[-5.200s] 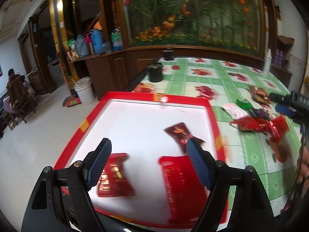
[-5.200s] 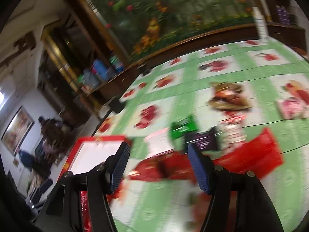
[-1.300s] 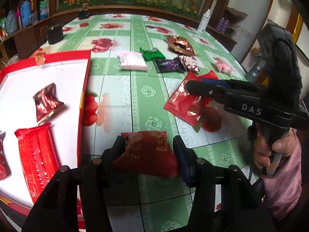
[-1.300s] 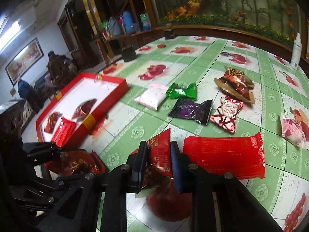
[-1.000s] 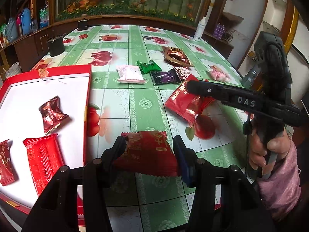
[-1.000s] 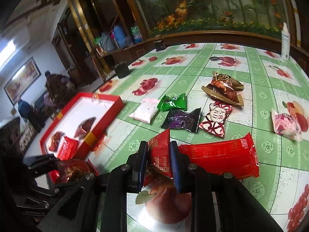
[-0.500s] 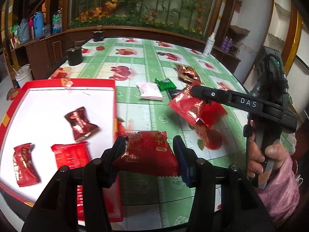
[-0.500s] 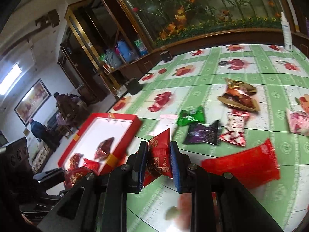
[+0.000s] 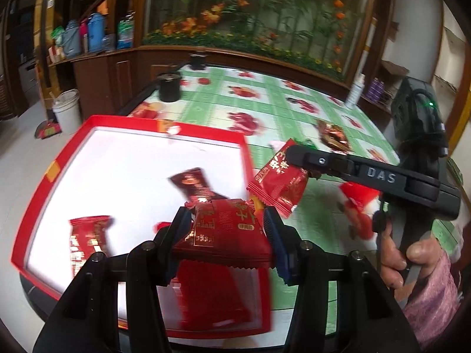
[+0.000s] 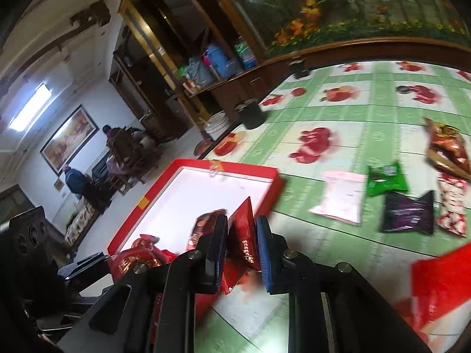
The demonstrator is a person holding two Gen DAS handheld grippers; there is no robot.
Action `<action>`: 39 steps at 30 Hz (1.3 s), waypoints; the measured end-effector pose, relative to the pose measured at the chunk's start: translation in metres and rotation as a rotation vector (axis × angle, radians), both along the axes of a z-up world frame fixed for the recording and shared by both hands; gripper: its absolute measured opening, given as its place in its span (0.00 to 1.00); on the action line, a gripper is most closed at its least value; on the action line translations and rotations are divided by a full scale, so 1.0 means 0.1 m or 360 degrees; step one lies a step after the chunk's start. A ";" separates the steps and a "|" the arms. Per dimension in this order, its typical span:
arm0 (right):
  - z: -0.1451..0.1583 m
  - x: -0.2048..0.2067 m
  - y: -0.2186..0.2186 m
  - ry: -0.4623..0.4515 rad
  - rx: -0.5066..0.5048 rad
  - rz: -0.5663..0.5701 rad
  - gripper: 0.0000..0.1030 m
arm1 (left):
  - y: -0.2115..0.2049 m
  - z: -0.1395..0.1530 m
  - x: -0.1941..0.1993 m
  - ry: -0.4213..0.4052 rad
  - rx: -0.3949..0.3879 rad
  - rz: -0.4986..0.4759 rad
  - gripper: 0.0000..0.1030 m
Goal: Organize snacks
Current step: 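Carry both snacks over the tray and open both tools to drop them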
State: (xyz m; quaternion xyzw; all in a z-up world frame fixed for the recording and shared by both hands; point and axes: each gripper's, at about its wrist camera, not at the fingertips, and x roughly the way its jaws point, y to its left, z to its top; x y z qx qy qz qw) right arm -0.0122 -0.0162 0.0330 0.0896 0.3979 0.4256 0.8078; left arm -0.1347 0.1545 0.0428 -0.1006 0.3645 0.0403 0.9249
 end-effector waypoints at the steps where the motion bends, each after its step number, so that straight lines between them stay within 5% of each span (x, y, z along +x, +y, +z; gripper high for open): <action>1: 0.00 0.00 0.09 0.0012 0.0014 0.0020 0.19 | 0.06 -0.01 0.00 0.0002 0.0003 0.0031 0.48; 19: -0.11 -0.12 1.32 0.0039 -0.0033 0.0275 0.19 | 0.78 -0.08 0.09 0.0009 0.0151 0.0343 0.49; 34: -0.21 -0.12 1.32 0.0011 -0.0177 0.0259 0.23 | 0.96 -0.25 0.25 0.0177 0.0166 0.0478 0.55; 39: -0.09 -0.07 1.16 -0.0041 -0.0119 0.0194 0.40 | 0.87 -0.15 0.21 0.0132 0.0200 0.0490 0.60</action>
